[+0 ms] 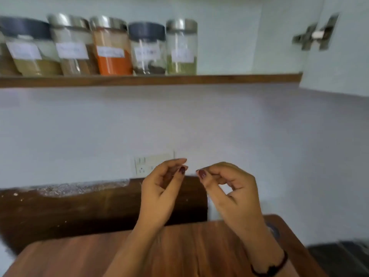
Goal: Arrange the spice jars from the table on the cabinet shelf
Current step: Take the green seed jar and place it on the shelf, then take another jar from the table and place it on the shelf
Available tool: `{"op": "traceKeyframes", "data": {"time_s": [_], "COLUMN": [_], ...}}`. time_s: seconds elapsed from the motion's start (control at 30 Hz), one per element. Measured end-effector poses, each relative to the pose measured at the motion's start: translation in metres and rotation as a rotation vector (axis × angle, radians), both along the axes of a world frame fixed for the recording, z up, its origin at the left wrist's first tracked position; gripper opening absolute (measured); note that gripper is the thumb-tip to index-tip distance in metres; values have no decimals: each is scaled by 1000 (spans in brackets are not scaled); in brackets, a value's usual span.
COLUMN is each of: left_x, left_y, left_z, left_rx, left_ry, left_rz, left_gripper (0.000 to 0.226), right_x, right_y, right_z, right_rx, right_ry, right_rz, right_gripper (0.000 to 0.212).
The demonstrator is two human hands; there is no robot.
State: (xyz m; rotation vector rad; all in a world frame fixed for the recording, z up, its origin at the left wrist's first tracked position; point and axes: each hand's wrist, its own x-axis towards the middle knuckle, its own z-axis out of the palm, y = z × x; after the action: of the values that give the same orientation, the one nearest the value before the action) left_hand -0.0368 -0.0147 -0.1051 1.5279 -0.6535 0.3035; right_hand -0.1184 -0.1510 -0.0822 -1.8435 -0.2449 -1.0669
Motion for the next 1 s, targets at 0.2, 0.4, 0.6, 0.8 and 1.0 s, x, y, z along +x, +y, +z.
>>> {"op": "traceKeyframes", "data": {"time_s": [0.2,0.4,0.6,0.8,1.0], "left_x": [-32,-58,-70,-97,-123], "left_y": [0,-11,-28,-52,-79], "left_z": [-52,-81,-94,-98,-103], "left_rx": [8,89,166,169,181], "left_ry": [157,321,366,491,544], "left_rz": [-182,-317,-395,-530,-589], "left_gripper": [21,23,24,20,27], "right_x": [-41,-76,-100,-123,-163], "right_y": [6,4,2,-12,-34], "right_z": [-51,-83,-104,-111,-118], "right_rx": [84,164,128,157,201], "right_ry": [147,210,224,214,279], "right_rz": [-47,-131,-163,-268,-406], "right_gripper": [11,6,11,13,13]}}
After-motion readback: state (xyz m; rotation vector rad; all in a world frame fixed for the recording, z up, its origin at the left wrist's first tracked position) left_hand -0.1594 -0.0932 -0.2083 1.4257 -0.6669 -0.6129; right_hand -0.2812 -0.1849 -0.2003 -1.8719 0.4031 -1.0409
